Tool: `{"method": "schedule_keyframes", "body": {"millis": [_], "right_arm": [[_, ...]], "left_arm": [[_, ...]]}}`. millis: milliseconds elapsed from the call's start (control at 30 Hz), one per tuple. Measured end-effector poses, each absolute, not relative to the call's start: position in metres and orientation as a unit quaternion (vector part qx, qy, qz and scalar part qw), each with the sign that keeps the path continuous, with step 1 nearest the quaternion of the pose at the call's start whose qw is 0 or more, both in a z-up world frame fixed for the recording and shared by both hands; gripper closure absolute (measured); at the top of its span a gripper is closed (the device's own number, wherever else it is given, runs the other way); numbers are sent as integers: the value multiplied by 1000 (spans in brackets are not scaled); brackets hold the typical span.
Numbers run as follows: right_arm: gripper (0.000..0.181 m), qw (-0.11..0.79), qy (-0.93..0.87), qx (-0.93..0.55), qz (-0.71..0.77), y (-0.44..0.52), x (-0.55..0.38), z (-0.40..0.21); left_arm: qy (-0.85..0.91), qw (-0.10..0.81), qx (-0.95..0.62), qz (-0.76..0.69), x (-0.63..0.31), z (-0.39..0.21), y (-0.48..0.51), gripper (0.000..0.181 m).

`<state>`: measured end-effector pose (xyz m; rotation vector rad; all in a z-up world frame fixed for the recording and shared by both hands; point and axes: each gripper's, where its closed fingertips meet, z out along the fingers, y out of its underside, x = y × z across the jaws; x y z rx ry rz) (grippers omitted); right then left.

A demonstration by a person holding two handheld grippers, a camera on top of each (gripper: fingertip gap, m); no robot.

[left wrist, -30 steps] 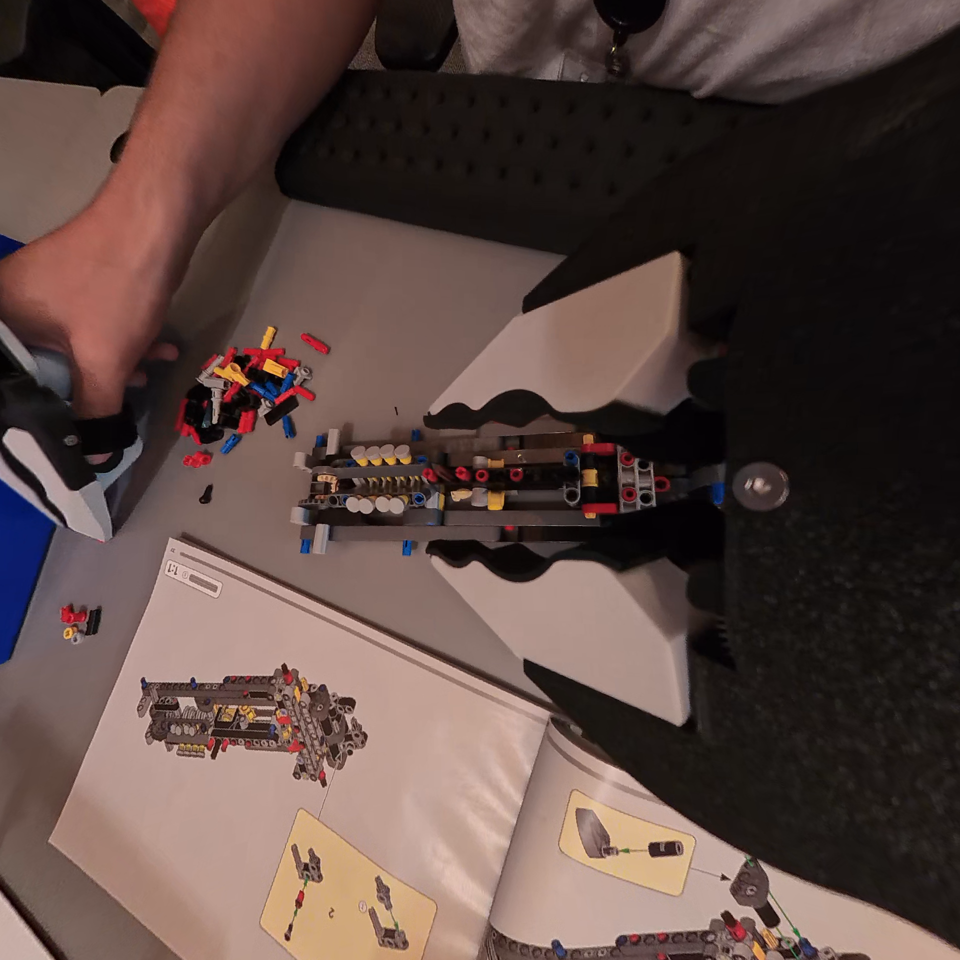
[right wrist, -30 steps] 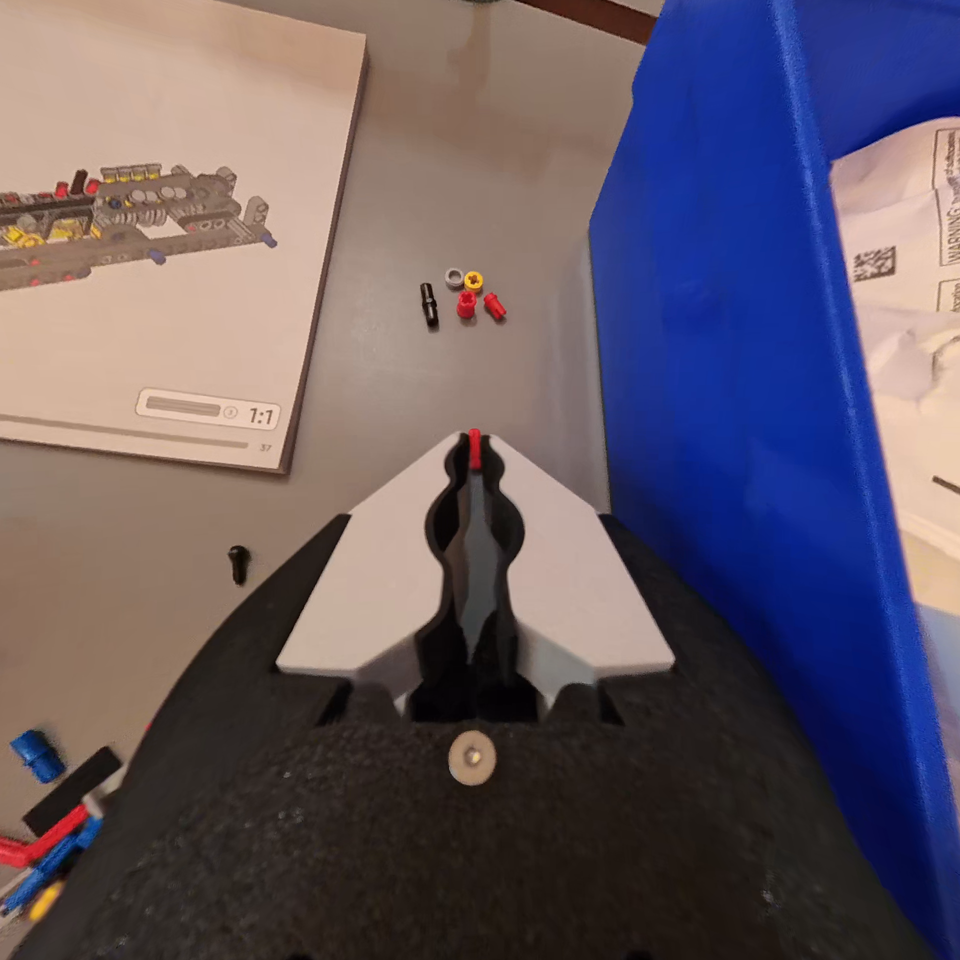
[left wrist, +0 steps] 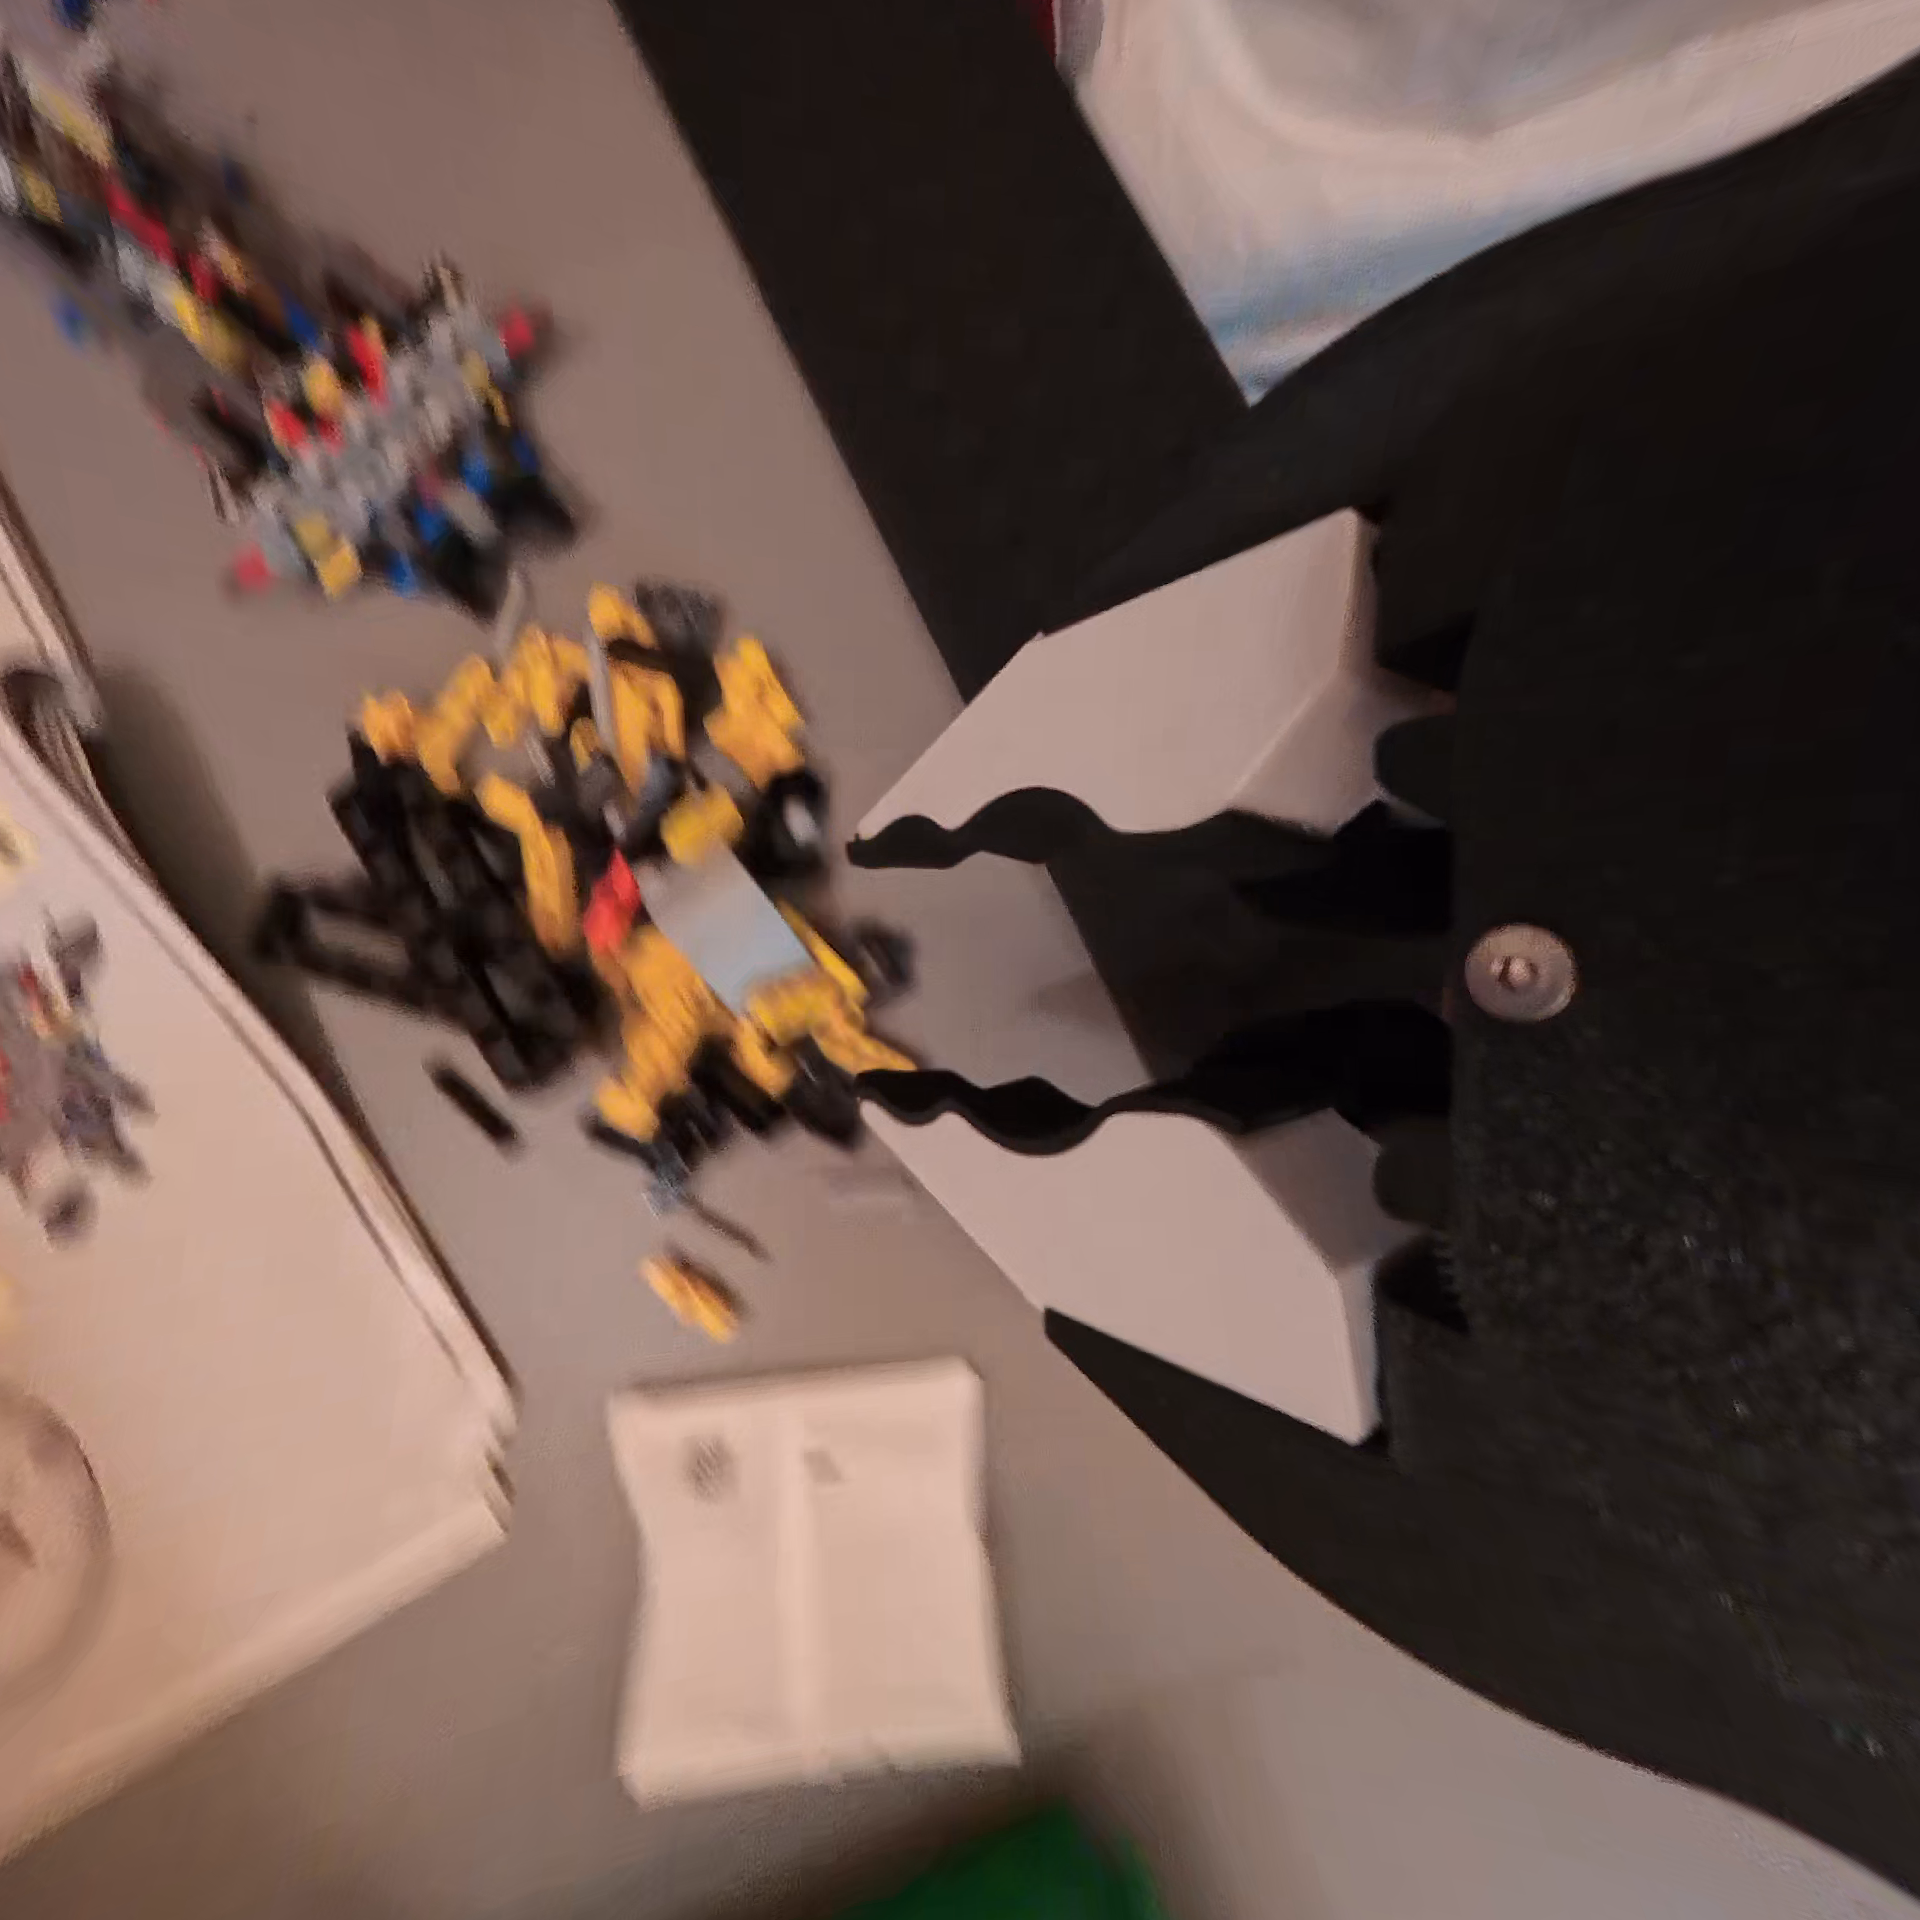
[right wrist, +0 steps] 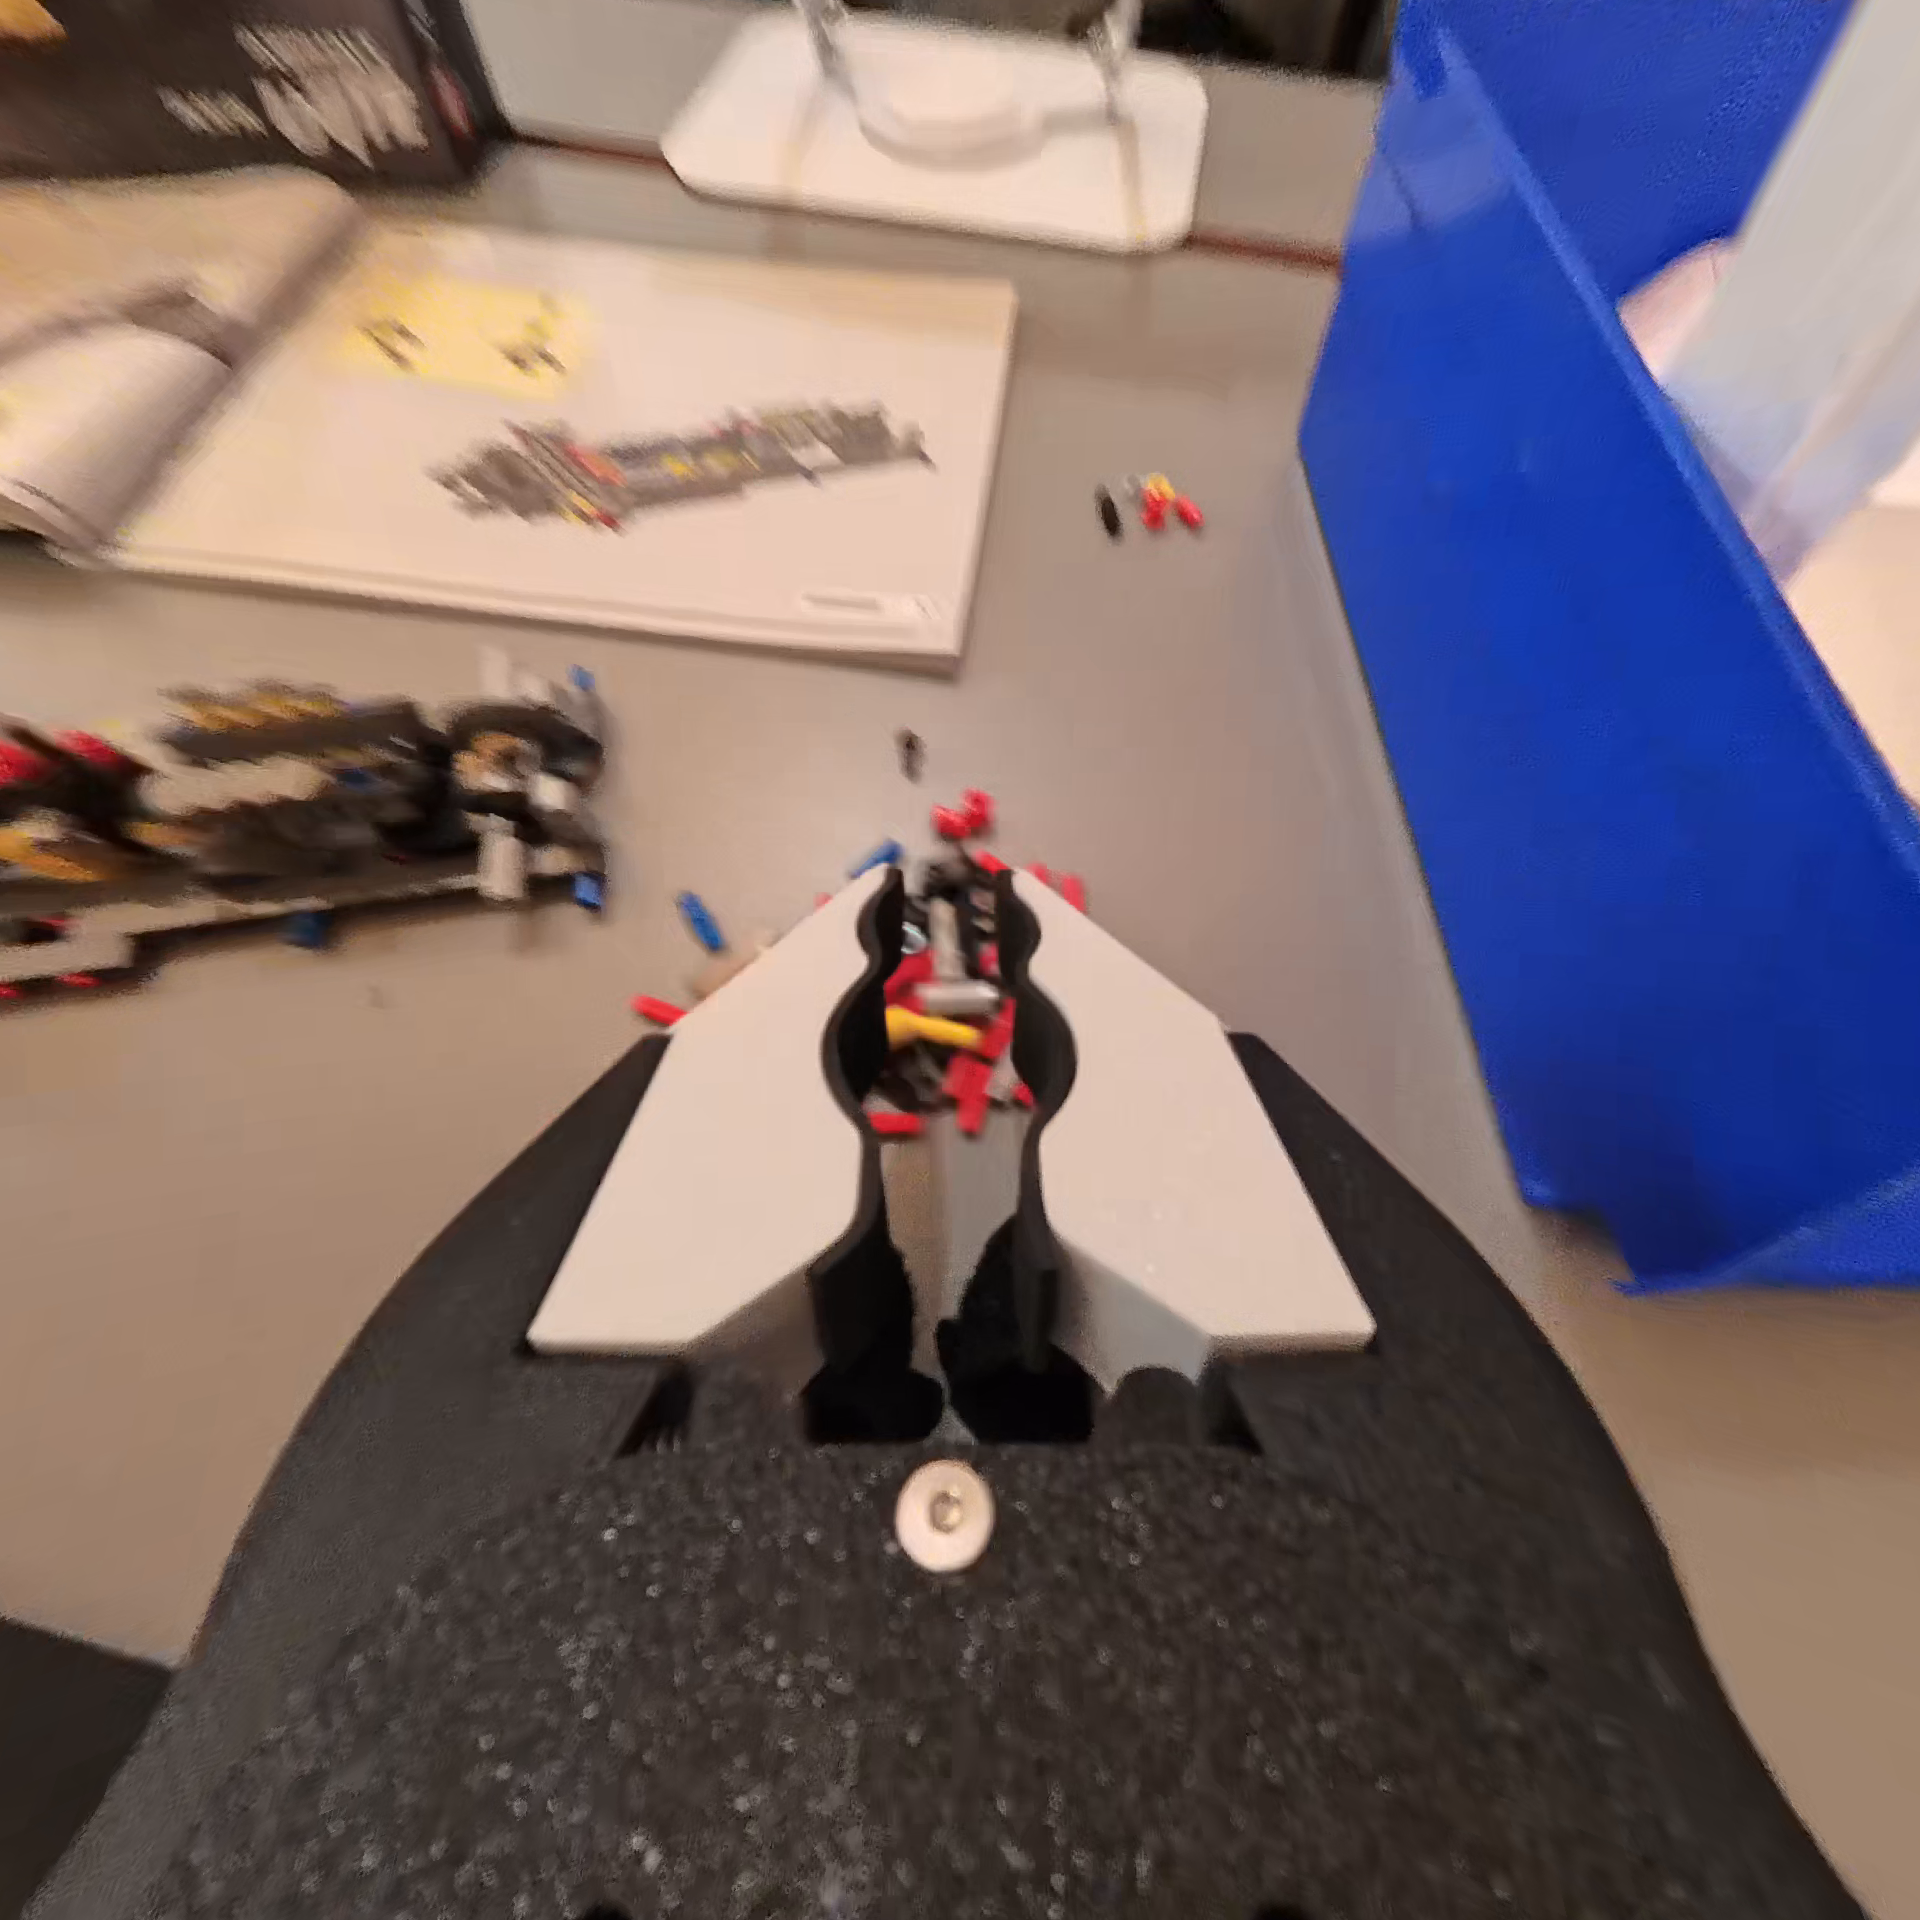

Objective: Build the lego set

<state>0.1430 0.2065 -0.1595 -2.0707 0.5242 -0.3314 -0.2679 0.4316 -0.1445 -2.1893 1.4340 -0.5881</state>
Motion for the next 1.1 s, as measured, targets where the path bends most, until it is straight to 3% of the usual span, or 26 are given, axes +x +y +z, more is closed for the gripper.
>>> {"method": "schedule_keyframes", "body": {"millis": [100,233,367,467,567,667,867,1000,1100], "right_arm": [[165,532,195,-816,-114,231,109,-141],[165,579,170,-792,-97,257,77,-119],[167,568,134,-806,-97,272,57,-125],[171,555,123,-811,-139,272,58,-128],[172,549,120,-814,-147,273,59,-130],[172,545,119,-818,-143,275,59,-133],[173,542,111,-821,-137,277,56,-135],[173,547,112,-820,-125,278,56,-135],[173,555,121,-815,-112,277,57,-133]], "left_arm": [[486,259,-822,-142,-321,-155,471,141],[475,280,-824,-132,-324,-180,499,137],[435,305,-844,-78,-329,-201,533,115],[403,317,-852,-103,-326,-206,540,120],[400,311,-853,-129,-320,-207,534,152],[398,309,-854,-133,-315,-207,531,157],[448,385,-805,-57,-315,-185,546,124],[433,329,-830,-127,-300,-192,554,91],[413,287,-848,-168,-292,-199,557,88]]}}
